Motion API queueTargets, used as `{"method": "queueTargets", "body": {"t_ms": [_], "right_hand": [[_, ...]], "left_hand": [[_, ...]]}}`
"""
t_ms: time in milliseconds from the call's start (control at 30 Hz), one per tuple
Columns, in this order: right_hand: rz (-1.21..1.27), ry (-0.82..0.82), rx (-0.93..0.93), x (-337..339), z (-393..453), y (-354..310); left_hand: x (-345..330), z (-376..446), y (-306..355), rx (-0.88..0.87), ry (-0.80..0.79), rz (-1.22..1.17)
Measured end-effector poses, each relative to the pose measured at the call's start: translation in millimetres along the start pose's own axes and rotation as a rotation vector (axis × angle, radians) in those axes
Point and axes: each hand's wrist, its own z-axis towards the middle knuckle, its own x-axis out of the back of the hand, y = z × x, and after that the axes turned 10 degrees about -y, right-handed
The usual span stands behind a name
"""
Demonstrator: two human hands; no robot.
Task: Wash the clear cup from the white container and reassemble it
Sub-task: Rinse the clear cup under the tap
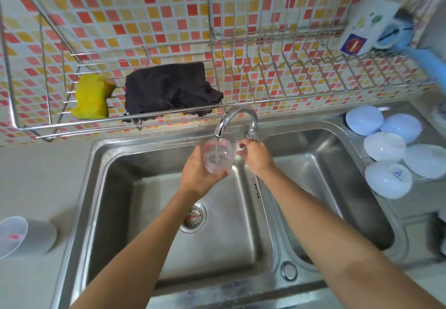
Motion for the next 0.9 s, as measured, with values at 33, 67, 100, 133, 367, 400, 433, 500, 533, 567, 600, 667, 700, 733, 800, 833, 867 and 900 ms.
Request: {"method": "queueTargets", "body": {"t_ms": [33,67,100,133,367,400,433,500,533,567,600,667,700,733,800,833,867,900], "right_hand": [[0.056,0.034,-0.021,1,0,0],[0.147,0.085,-0.052,2,1,2],[0.248,0.143,-0.083,5,1,4],[0.339,0.195,-0.104,8,2,6],[0.611,0.236,-0.153,18,-1,13],[0.603,0.246,-0.161,17,0,13],[0.596,0.259,-0.169,15,0,11],[0.579,0.28,-0.181,13,1,10],[0.565,0.287,-0.185,12,1,10],[0.552,0.293,-0.185,11,1,11],[0.541,0.295,-0.184,11,2,11],[0.522,0.293,-0.186,12,0,11],[0.524,0.302,-0.19,12,-3,9],[0.535,0.332,-0.201,9,-7,9],[0.541,0.43,-0.231,-3,-24,9],[0.521,0.464,-0.227,-14,-34,11],[0.48,0.471,-0.2,-27,-44,14],[0.417,0.444,-0.162,-41,-54,18]], "left_hand": [[-1,-1,1,-0.01,-0.016,0.012],[-2,-2,1,-0.018,-0.02,0.016],[-2,-3,2,-0.02,-0.012,0.012],[-3,-4,2,-0.016,-0.002,0.004],[-5,-3,-2,0.01,0.035,-0.034],[-4,-2,-2,0.007,0.032,-0.025],[-4,-2,-1,0.005,0.038,-0.022],[-2,0,0,-0.003,0.065,-0.037],[0,0,1,-0.013,0.07,-0.044],[0,0,2,-0.022,0.068,-0.045],[1,0,3,-0.029,0.064,-0.04],[2,1,5,-0.023,0.075,-0.031],[3,1,4,-0.017,0.083,-0.031],[3,2,3,-0.014,0.084,-0.028],[4,3,0,-0.013,0.074,-0.005],[4,3,-2,-0.01,0.071,0.007],[4,3,-4,-0.006,0.068,0.016],[4,3,-5,0.0,0.061,0.027]]}}
